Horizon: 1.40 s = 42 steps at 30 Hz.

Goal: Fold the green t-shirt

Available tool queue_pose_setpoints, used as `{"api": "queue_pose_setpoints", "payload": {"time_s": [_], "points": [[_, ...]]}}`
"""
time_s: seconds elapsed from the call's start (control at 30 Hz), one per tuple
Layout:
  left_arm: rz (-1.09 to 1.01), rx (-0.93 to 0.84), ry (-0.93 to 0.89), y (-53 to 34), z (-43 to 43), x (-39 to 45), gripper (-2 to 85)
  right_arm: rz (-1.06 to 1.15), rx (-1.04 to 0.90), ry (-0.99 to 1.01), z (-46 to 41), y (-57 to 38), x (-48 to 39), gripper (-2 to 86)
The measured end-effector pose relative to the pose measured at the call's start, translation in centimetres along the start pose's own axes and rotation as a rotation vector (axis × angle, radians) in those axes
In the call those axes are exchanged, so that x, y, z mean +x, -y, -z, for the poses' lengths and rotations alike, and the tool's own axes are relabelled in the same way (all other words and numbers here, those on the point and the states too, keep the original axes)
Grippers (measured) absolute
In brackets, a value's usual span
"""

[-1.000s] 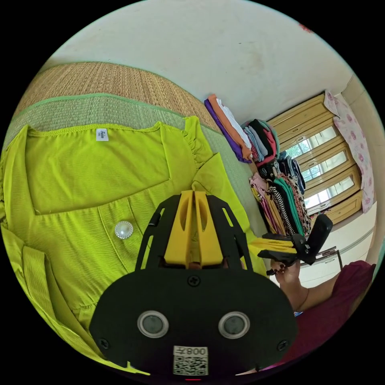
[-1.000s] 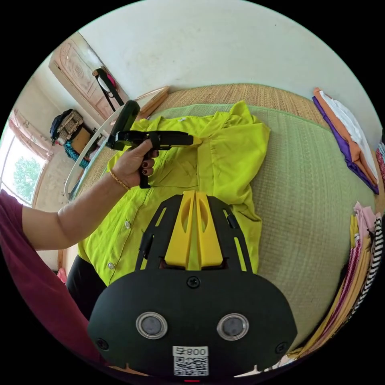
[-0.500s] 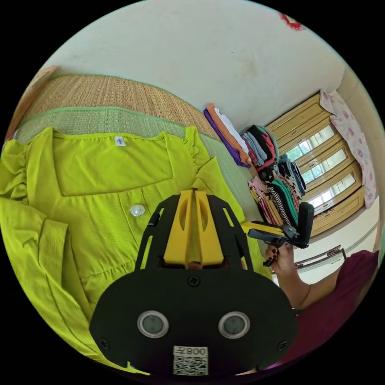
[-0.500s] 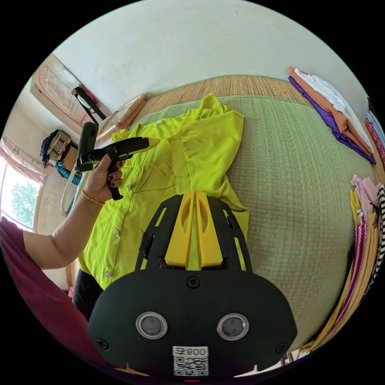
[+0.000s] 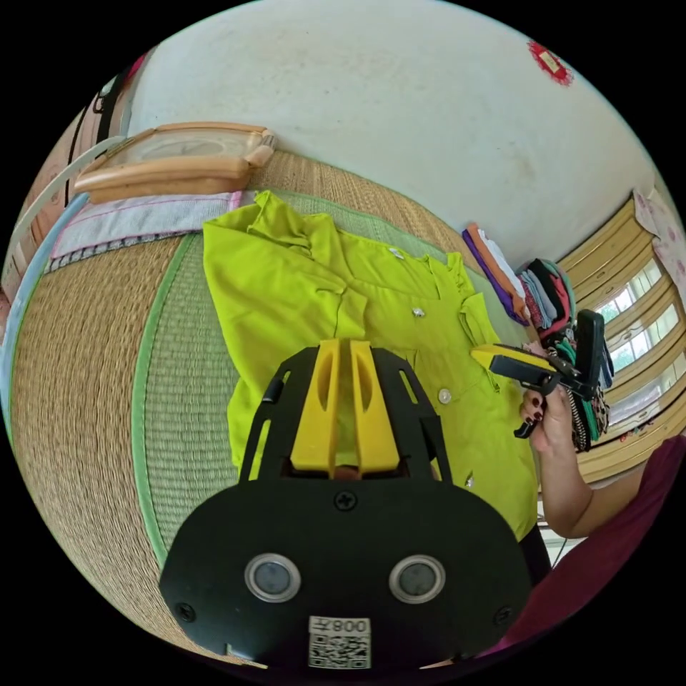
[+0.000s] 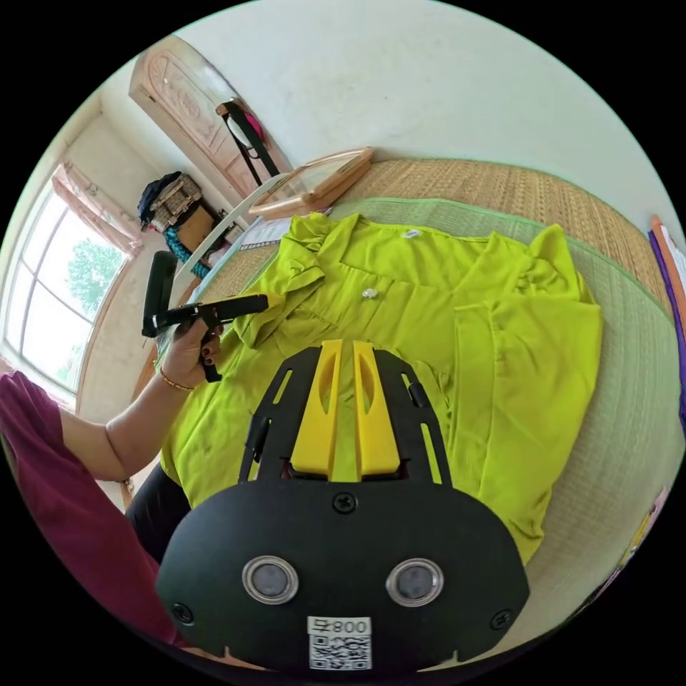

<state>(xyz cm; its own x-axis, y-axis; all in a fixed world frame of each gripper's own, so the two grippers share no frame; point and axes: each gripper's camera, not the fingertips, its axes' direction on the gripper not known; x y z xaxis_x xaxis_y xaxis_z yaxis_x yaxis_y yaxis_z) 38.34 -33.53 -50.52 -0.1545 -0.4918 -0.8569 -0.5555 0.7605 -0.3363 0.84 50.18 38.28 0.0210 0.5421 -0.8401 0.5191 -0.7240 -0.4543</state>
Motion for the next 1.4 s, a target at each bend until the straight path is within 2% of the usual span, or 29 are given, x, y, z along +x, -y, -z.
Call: {"api": "queue_pose_setpoints", "payload": {"time_s": [0.13,0.27,0.43,0.57,0.8,1.0,1.1,1.27,1.4], "points": [[-0.019,-0.003,-0.014,-0.9,3.2,1.4,0.7,0.047,-0.041,-0.021,0.4,0.5,-2.1,2.2],[-0.009,-0.054,-0.062,-2.3,6.8,2.7,0.4,-0.004,-0.062,-0.081,2.6,-2.3,-2.5,2.1],[-0.032,0.02,-0.14,-5.0,15.3,5.8,0.3,-0.091,-0.049,-0.08,9.0,-7.8,-4.1,1.9],[-0.137,0.178,-0.167,-9.6,26.3,10.6,0.2,-0.108,0.076,-0.131,16.9,-11.1,-7.6,1.4],[-0.435,0.593,0.054,-19.5,51.2,24.1,0.2,0.08,0.51,-0.42,36.4,-18.2,-23.0,0.3],[-0.701,0.814,-0.178,-27.4,68.3,32.8,0.2,0.219,0.764,-0.516,46.6,-27.1,-34.1,0.2],[-0.823,0.902,-0.256,-32.0,74.4,36.2,0.3,0.267,0.82,-0.55,49.4,-31.8,-37.8,0.1],[-0.865,1.09,-0.256,-39.2,80.4,39.2,1.0,0.257,0.83,-0.544,52.3,-37.7,-40.0,0.2],[-0.793,1.027,-0.136,-41.7,82.0,39.5,4.2,0.206,0.814,-0.509,53.0,-42.0,-38.9,0.4]]}}
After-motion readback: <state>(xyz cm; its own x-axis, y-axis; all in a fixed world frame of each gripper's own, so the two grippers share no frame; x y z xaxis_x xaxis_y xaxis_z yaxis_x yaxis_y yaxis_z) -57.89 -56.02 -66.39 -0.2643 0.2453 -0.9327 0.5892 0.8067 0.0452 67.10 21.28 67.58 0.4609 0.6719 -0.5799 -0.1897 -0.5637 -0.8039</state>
